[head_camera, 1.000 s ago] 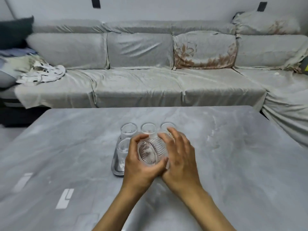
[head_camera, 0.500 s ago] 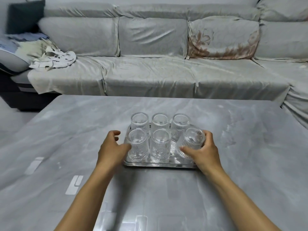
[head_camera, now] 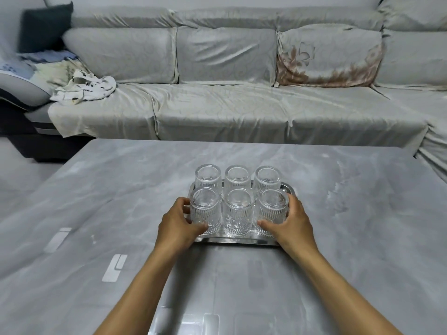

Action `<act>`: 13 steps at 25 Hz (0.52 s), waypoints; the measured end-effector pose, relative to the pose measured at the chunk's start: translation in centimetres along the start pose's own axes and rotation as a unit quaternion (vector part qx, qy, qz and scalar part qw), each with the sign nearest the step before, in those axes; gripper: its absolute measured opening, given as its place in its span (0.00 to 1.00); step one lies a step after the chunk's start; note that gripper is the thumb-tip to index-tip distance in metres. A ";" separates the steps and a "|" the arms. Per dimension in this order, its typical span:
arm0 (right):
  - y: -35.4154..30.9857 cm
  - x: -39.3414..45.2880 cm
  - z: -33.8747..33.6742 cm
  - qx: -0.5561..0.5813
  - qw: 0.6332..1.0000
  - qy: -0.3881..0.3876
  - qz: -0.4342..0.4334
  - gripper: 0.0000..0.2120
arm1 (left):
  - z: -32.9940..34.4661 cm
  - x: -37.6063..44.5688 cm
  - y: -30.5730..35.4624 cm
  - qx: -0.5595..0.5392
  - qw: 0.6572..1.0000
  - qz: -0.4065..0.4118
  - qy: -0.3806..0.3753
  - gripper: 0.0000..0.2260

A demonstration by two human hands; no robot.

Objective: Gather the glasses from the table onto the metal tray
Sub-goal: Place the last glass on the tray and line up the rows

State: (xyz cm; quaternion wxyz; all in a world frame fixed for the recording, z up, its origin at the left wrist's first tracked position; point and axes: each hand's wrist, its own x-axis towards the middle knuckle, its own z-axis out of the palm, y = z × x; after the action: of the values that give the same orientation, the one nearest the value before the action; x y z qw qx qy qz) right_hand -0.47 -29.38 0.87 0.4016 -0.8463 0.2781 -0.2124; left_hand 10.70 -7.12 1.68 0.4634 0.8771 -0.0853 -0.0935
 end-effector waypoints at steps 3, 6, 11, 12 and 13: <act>-0.2 -0.1 -0.5 0.016 0.999 -0.051 -0.001 0.45 | -0.2 -0.1 -0.2 -0.010 1.000 0.004 -0.012 0.27; 0.7 1.6 -3.0 0.011 0.990 -0.134 0.034 0.43 | -1.4 1.1 -1.1 -0.048 0.995 -0.012 -0.090 0.31; 0.9 4.9 -4.3 0.022 0.972 -0.226 0.054 0.42 | -2.8 4.6 -1.3 0.093 0.968 0.123 -0.198 0.45; 0.8 5.5 -4.0 -0.005 0.964 -0.261 0.049 0.44 | -2.9 5.6 -1.0 0.126 0.956 0.134 -0.228 0.49; 0.7 6.0 -3.8 -0.031 0.956 -0.289 0.044 0.45 | -3.0 6.6 -0.8 0.150 0.945 0.139 -0.254 0.52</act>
State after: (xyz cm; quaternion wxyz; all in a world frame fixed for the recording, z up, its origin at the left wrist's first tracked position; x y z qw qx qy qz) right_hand 1.65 -35.72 3.32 0.4472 -0.8706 0.1934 0.0683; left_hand 17.86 -5.88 2.08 0.2975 0.8631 -0.3342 -0.2344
